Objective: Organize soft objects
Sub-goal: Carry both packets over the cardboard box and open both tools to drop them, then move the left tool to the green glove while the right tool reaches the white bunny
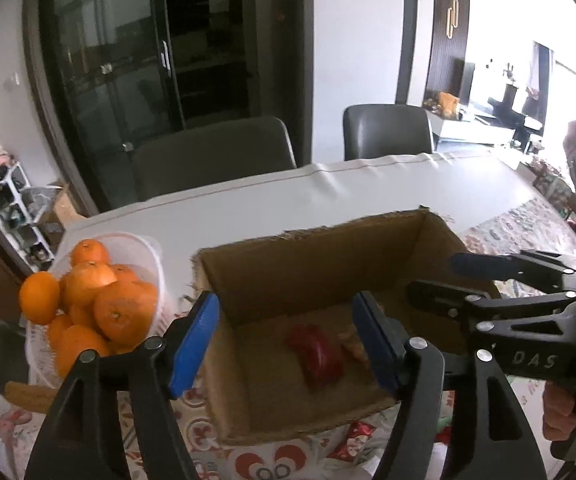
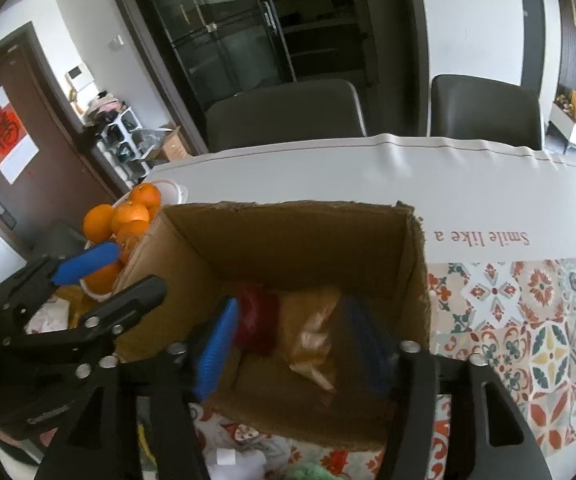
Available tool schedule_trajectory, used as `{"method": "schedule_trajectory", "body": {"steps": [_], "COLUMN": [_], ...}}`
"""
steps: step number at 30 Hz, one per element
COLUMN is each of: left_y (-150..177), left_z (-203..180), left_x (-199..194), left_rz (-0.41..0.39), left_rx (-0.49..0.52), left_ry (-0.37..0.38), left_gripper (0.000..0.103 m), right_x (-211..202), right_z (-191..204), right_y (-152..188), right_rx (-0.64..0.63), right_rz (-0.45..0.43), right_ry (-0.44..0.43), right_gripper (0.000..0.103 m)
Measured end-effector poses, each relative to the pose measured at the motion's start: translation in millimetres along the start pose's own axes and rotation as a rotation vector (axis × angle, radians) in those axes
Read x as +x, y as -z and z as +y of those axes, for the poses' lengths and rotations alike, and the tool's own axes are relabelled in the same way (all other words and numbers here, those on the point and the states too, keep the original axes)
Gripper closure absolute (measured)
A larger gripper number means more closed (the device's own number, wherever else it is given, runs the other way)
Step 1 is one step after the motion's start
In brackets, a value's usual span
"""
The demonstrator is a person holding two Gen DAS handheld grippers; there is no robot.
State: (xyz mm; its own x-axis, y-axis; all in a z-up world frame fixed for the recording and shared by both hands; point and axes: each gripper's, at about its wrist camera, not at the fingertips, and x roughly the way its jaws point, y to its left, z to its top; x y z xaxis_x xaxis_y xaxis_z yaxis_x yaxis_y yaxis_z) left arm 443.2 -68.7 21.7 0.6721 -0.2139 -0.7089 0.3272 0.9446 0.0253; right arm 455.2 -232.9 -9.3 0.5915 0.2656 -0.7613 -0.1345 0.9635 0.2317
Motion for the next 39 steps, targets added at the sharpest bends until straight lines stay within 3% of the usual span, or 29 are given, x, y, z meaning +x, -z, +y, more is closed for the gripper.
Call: {"method": "schedule_trajectory", "body": {"steps": [13,19,39], "left_y": [19.7,32.4,90.8], "left_z": [8.6,9.7,22.2], "left_x": [-54.1,-77.5,-106.4], "left_rz": [-0.023,-0.036,0.036], "left_rx": [-0.083,-0.092,-0.132], "left_ry": [-0.065,-0.098,-0.182], "left_gripper": [0.025,0.015,0.007], "right_x": [-49.2,-68.5,-73.3], "right_z": [17.2,32.9,71.2], "right_y": [13.9,25.7,73.6], "right_rx": [-0.024,-0.051,-0.128], "right_rz": [-0.107,-0.129,-0.045], "right_ry": [0.08,0.08,0.049], "right_gripper": [0.039,0.039,0.039]}}
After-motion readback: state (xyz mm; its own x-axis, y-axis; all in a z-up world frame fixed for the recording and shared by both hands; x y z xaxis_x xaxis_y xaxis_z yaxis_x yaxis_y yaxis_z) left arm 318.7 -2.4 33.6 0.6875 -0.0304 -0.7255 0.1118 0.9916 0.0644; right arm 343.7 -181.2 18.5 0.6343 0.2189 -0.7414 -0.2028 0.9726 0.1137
